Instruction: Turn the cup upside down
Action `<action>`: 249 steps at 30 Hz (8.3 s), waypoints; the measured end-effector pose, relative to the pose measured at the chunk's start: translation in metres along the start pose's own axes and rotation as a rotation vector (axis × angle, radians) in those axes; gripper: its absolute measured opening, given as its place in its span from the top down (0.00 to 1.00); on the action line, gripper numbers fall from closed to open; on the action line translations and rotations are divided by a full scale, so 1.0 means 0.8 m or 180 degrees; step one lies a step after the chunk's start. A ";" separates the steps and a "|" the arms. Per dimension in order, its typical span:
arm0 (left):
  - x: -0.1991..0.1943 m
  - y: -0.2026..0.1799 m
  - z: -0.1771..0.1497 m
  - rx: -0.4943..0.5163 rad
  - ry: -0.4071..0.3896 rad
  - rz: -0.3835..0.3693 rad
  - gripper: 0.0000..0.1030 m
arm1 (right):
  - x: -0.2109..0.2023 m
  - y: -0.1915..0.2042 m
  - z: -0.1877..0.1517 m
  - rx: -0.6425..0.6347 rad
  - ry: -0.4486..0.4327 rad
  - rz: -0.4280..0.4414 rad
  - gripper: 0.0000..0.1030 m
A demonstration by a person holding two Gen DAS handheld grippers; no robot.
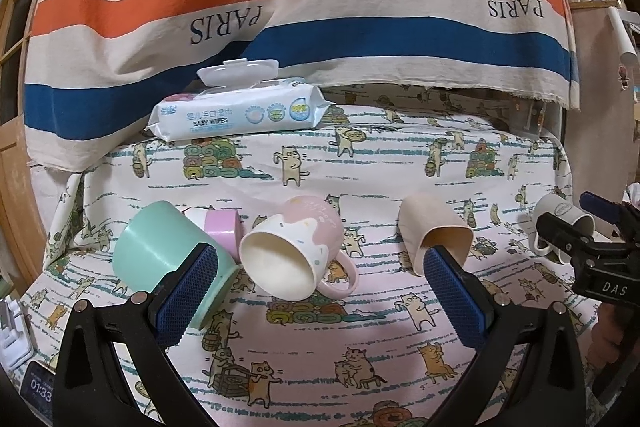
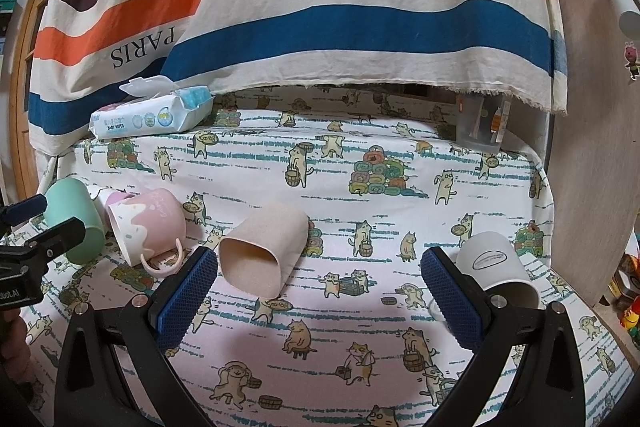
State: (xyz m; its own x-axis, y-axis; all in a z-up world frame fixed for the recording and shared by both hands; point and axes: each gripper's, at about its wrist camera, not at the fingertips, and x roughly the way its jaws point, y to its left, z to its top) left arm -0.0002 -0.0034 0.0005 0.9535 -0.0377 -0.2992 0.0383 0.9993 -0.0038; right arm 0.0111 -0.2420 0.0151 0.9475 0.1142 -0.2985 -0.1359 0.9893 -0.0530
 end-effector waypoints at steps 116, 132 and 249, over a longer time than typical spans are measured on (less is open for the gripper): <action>-0.023 0.032 0.033 -0.0293 0.0889 0.0133 0.05 | 0.060 0.082 -0.030 0.0089 0.1940 0.0528 0.27; -0.029 0.013 0.046 -0.0449 0.0975 -0.0066 0.04 | -0.038 -0.047 0.012 0.0652 0.0539 0.0572 0.00; 0.010 -0.103 0.076 0.0093 -0.0056 -0.0375 0.06 | 0.018 -0.078 0.039 0.0369 0.0834 0.0469 0.02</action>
State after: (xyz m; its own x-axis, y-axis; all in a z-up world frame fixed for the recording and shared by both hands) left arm 0.0223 -0.0865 0.0565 0.9469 -0.1551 -0.2816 0.1587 0.9873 -0.0100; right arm 0.0422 -0.2993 0.0437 0.8113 0.2447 -0.5309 -0.2181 0.9693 0.1135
